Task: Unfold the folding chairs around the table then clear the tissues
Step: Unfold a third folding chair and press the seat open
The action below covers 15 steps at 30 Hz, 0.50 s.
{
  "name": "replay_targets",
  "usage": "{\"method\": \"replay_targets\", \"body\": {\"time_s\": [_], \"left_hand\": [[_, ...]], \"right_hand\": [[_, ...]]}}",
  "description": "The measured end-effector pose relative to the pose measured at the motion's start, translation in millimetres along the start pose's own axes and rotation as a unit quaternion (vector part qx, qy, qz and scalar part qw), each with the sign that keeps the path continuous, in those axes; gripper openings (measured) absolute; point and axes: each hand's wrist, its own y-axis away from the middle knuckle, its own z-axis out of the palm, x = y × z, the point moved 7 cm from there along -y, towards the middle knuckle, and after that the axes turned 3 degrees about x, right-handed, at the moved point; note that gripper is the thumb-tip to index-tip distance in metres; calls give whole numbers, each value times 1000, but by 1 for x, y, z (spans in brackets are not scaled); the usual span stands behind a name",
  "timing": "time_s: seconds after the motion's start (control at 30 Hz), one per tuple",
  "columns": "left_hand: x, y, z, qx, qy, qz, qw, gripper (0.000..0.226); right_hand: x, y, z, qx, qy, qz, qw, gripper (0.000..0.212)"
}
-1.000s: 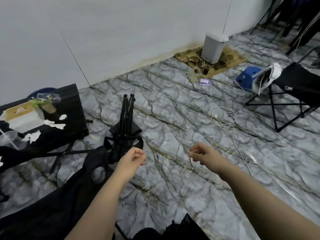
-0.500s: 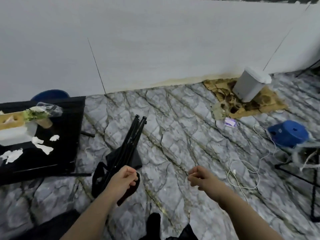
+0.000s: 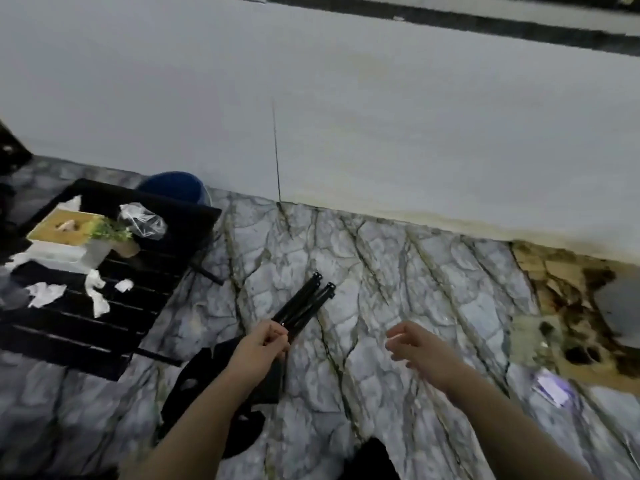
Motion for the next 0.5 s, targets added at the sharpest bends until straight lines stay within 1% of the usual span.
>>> {"method": "replay_targets", "body": {"time_s": [0.13,0.17,0.23,0.3,0.4,0.5], "left_hand": [[-24,-13,0,84,73,-65,992,11],[-36,-11,-1,108,103,-90,985,10],[-67,-4,-7,171,181,-131,960,11],[-97,9,-16,241,250,-170,922,13],[-148,33,-33,358,340,-215,843,14],[-192,52,-37,448,392,-249,764,14]], "right_hand": [[-43,-73,-6,-100,116,-40,987,7],[-51,-91,0,-122,144,-47,981,7],[-69,-124,25,-177,193,-60,963,7],[-84,-152,58,-233,241,-62,940,6],[-107,-173,124,-313,320,-83,890,9],[-126,-180,184,-369,362,-121,847,15]]}}
